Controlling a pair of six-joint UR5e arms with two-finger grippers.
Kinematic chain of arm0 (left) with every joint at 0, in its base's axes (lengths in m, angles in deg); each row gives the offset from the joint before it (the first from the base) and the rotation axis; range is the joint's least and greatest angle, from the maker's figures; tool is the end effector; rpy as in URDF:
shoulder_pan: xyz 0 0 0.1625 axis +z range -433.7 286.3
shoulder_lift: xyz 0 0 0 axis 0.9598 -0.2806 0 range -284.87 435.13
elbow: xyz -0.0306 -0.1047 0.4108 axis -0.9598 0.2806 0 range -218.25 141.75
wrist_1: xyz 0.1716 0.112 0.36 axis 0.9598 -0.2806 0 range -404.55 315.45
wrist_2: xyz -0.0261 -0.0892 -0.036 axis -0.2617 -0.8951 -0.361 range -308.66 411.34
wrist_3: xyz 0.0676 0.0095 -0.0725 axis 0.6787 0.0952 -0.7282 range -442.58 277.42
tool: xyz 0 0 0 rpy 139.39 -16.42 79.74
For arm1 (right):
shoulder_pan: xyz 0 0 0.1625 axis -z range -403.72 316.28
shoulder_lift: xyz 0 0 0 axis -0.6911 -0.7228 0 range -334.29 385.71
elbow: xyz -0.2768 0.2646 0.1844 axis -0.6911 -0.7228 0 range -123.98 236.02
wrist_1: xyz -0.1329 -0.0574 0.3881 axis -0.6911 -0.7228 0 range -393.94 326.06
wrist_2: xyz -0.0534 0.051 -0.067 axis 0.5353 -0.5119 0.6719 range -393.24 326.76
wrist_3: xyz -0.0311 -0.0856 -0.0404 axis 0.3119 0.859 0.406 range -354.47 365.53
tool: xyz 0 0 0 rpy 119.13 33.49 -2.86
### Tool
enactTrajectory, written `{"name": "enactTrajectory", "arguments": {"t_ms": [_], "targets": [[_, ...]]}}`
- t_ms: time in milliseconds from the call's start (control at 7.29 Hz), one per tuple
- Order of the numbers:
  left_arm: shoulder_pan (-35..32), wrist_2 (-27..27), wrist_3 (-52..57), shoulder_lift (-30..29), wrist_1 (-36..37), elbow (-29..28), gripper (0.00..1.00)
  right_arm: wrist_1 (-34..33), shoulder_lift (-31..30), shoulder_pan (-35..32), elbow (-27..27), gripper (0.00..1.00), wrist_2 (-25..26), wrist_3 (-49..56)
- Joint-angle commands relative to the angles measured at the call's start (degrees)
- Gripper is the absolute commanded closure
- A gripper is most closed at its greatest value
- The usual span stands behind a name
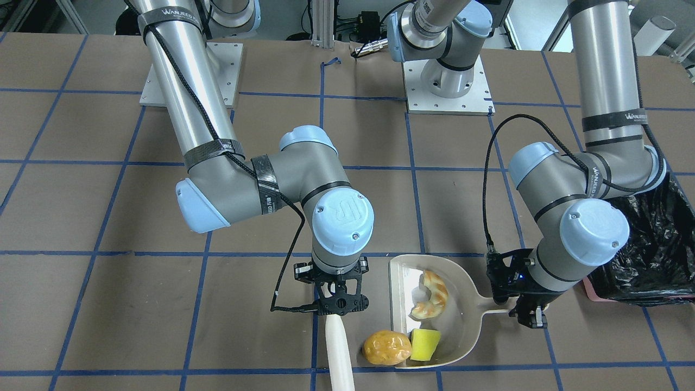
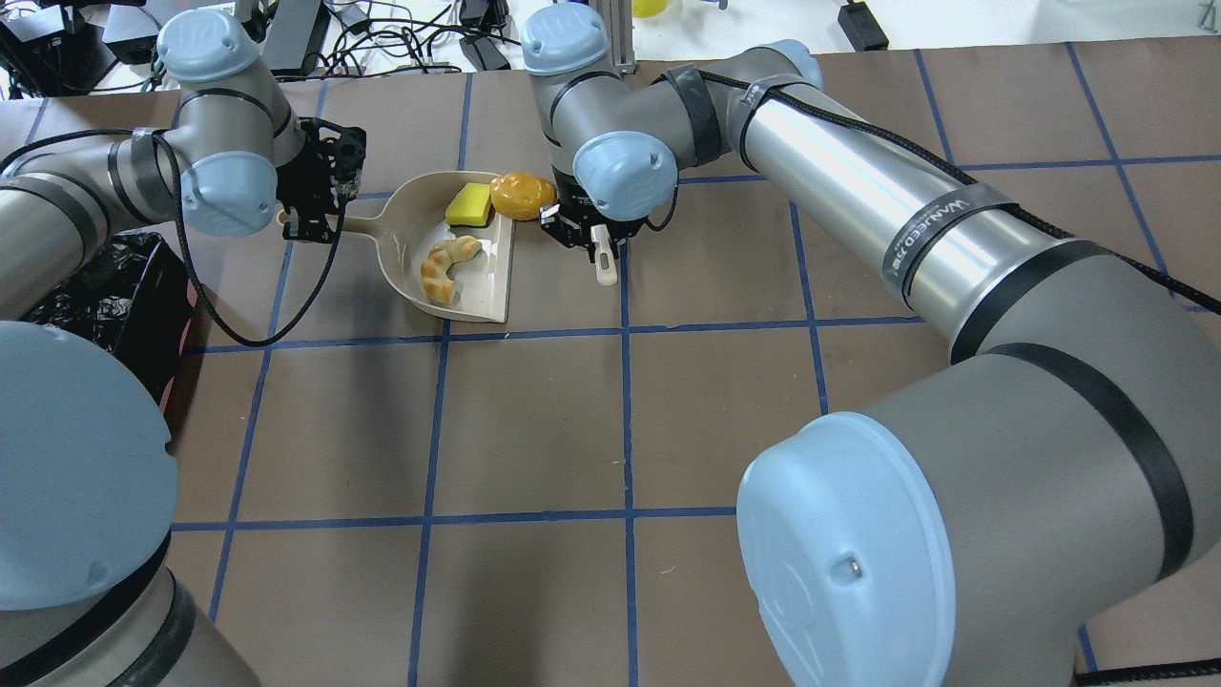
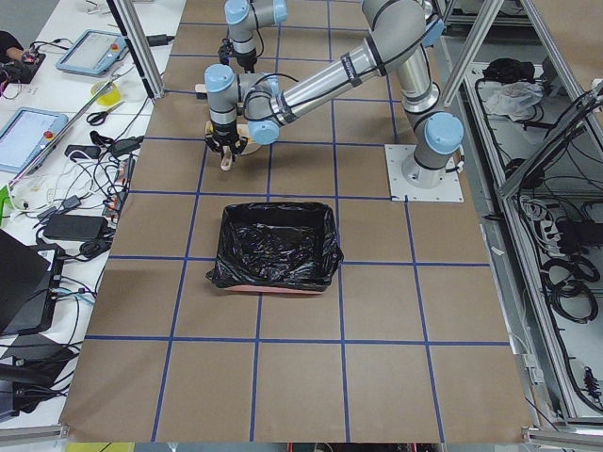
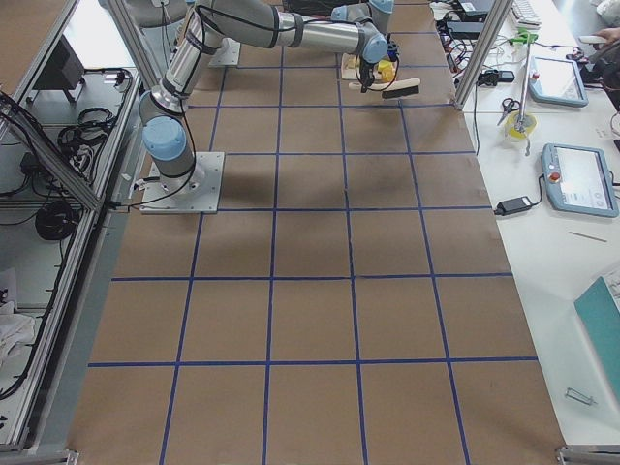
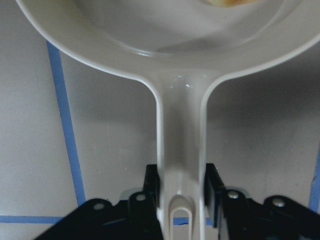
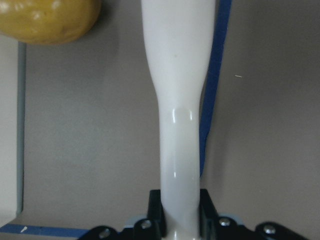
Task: Sweep and dump trash into bin
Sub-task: 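Move the brush behind the potato and sponge with the right gripper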
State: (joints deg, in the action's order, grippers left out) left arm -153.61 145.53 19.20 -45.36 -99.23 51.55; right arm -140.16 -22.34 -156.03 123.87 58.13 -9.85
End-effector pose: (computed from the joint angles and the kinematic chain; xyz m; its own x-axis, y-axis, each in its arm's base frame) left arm -0.0080 -0.6741 0.2407 0.0292 0.9971 -0.0708 0.9958 -0.0229 0.0892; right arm 0.4047 -0.6407 0.2401 -0.9917 -0.1223 0.0395 -0.1201 0.9913 0.0540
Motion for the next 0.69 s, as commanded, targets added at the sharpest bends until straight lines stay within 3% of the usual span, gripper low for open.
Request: {"name": "enactTrajectory", "arguments": {"t_ms": [0,549], "targets": [[-0.77,1.24,-0.01,0.09,0.02,-0.07,1.0,-0.04,-0.03,-1.66,-0.44,1.0,-0.05,-0.35],[-0.78,1.34,-0.01,0.09,0.02,-0.07,1.0,-0.21,1.02,-4.83,-0.62,1.0,-0.23,-1.31]]}}
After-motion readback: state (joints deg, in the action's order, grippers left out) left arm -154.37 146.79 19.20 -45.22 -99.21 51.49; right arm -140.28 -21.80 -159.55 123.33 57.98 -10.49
